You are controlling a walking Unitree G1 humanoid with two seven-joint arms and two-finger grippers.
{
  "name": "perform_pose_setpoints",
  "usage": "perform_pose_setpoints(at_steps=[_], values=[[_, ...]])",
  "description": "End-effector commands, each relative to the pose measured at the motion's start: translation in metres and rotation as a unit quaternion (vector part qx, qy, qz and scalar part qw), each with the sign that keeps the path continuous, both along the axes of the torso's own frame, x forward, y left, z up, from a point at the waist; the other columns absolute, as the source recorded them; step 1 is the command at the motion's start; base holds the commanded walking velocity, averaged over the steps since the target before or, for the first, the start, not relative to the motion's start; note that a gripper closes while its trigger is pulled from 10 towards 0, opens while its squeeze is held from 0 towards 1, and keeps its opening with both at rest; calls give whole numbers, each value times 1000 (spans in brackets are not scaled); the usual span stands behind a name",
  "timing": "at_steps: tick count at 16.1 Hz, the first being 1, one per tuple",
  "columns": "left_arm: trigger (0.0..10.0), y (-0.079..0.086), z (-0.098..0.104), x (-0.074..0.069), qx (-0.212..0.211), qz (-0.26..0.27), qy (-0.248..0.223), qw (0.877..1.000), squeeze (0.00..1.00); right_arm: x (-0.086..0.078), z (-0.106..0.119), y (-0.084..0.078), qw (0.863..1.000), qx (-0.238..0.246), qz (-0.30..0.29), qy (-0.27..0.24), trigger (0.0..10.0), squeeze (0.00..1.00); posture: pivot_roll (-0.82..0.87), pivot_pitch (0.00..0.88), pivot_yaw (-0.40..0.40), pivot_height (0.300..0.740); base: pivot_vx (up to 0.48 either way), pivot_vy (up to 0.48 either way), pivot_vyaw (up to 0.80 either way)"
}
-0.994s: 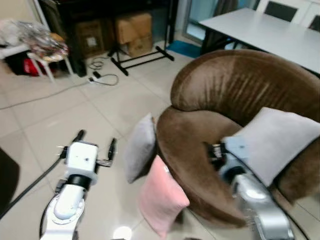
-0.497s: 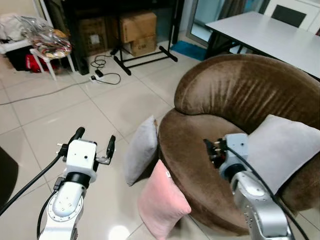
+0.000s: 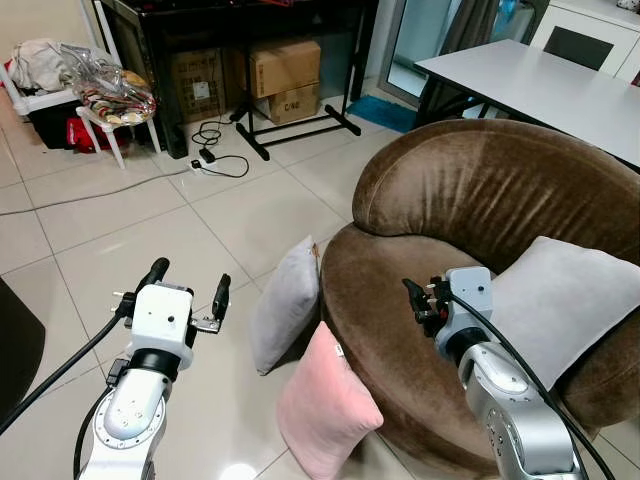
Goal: Move the pillow to the sofa from floor
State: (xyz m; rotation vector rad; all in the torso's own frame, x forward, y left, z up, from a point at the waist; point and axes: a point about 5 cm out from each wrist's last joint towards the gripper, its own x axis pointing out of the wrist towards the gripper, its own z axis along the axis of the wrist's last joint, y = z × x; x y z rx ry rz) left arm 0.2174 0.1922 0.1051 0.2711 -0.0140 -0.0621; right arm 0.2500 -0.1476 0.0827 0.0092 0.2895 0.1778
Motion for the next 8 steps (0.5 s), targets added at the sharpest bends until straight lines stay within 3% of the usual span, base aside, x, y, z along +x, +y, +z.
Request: perform_pose_setpoints(at_steps=[1,8], values=[[10000,-2,-2,-1,-3,-4,2,1000,0,2,0,-3,1000,-5,1,-4,10000,0,44,0,-85,740,0,0,0],[10000,-4,-4,-3,-6,-13,4,1000,0,1,0,-3,1000,-12,10,-6,10000,0,38,0,-91,740,256,0,0]])
